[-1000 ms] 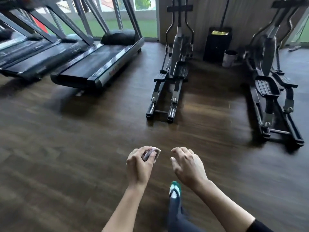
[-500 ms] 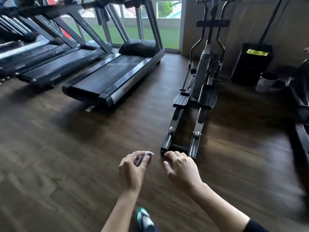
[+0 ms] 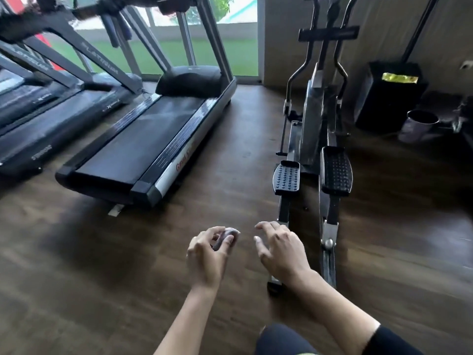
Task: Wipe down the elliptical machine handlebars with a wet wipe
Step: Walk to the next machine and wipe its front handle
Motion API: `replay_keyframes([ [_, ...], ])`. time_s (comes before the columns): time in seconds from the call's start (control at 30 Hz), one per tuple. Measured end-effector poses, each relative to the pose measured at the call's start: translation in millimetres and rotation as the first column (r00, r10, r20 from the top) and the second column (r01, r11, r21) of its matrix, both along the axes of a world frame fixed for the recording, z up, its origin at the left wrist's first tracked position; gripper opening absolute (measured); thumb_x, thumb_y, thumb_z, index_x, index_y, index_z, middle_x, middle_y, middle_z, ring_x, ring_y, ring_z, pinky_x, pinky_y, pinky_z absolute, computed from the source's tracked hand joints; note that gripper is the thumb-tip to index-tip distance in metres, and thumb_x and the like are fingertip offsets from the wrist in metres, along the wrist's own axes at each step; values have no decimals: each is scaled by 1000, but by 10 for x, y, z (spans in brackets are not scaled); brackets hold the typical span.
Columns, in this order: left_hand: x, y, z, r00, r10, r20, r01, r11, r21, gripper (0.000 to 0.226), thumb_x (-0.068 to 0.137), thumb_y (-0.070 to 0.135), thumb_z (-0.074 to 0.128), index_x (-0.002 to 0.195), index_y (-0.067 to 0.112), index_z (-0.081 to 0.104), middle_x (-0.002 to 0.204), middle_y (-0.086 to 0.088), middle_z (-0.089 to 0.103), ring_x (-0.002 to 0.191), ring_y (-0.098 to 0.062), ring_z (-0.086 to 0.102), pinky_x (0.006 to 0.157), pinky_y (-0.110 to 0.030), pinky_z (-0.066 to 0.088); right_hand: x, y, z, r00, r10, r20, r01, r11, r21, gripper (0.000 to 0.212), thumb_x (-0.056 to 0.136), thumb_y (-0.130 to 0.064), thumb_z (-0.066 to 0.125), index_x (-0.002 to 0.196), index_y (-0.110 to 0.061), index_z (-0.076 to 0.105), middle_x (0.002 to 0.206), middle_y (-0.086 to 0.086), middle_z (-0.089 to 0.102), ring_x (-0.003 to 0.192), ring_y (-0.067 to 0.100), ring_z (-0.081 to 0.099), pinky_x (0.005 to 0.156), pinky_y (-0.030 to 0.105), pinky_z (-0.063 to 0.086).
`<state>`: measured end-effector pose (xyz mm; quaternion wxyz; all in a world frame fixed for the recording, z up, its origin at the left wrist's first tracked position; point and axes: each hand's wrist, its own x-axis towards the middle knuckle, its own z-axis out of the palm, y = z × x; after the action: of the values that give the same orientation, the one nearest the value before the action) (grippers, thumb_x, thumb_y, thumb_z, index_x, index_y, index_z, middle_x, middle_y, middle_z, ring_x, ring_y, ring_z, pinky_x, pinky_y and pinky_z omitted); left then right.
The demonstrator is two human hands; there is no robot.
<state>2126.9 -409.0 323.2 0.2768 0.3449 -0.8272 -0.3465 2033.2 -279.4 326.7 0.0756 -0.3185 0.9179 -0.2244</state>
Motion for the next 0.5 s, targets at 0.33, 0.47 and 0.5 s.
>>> replay_keyframes([
  [0.33, -2257, -1884, -137, 997, -77, 28, 77, 997, -8, 14, 75, 29, 79, 87, 25, 73, 81, 6, 66, 79, -20, 62, 74, -29, 48, -2112, -1779, -250, 999, -39, 9, 39, 998, 52, 38, 94, -40, 38, 126, -24, 52, 124, -2, 58, 115, 20, 51, 96, 34, 39],
  [0.47, -3184, -2520, 18, 993, -116, 16, 116, 993, -19, 11, 77, 30, 79, 85, 26, 73, 78, 12, 61, 79, -19, 61, 76, -32, 49, -3041, -2416, -104, 999, -49, -6, 49, 998, 42, 35, 96, -38, 42, 127, -24, 51, 125, -4, 56, 116, 18, 51, 97, 33, 37],
  [0.5, -3410, -2662, 43, 993, -119, 8, 119, 993, -15, 10, 77, 31, 78, 84, 28, 72, 77, 13, 60, 79, -18, 61, 75, -31, 49, -3269, -2555, -76, 998, -57, -1, 57, 998, 37, 35, 96, -37, 42, 126, -24, 51, 125, -4, 56, 116, 19, 51, 97, 34, 37],
])
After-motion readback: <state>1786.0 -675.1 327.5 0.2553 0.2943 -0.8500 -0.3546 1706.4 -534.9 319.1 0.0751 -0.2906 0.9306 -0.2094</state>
